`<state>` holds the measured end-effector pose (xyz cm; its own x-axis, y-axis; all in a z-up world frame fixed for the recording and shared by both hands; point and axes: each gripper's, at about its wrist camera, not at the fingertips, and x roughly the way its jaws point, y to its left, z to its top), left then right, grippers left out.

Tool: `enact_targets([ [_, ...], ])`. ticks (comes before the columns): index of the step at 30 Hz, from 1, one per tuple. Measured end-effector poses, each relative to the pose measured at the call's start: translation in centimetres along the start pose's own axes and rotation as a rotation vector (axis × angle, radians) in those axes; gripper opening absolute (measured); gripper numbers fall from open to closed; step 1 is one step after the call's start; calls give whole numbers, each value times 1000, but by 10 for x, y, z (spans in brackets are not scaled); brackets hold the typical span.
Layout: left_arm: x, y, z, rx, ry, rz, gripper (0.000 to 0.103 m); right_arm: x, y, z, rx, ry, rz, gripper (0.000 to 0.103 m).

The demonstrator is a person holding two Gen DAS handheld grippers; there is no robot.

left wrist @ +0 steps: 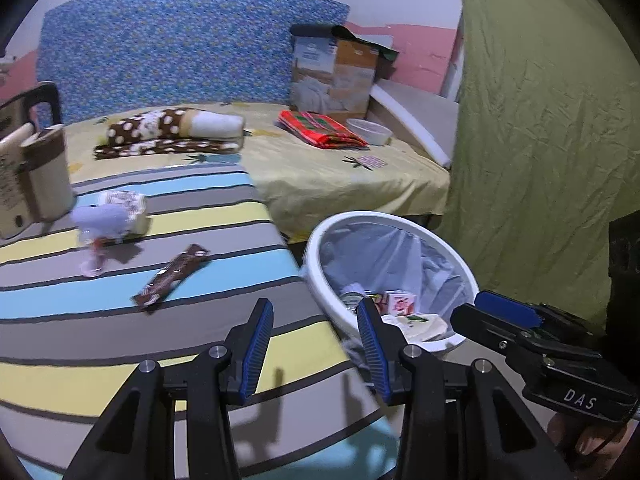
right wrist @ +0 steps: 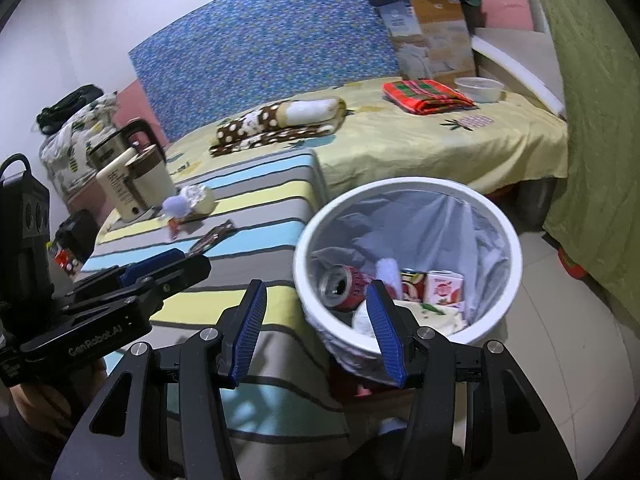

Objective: Collect trash
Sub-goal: 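Move both open tools back from the bin to the table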

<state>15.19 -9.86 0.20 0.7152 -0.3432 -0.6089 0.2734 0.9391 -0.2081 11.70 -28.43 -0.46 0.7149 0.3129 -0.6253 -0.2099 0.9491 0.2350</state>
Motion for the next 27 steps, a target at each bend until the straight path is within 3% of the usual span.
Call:
enact_targets([
  [12, -37, 32, -12, -35, -39, 100, 44, 2, 31, -2, -45, 9, 71, 54],
  [27, -54, 68, -20, -78, -53, 160, 44, 10, 65, -3, -87, 29, 129, 54],
])
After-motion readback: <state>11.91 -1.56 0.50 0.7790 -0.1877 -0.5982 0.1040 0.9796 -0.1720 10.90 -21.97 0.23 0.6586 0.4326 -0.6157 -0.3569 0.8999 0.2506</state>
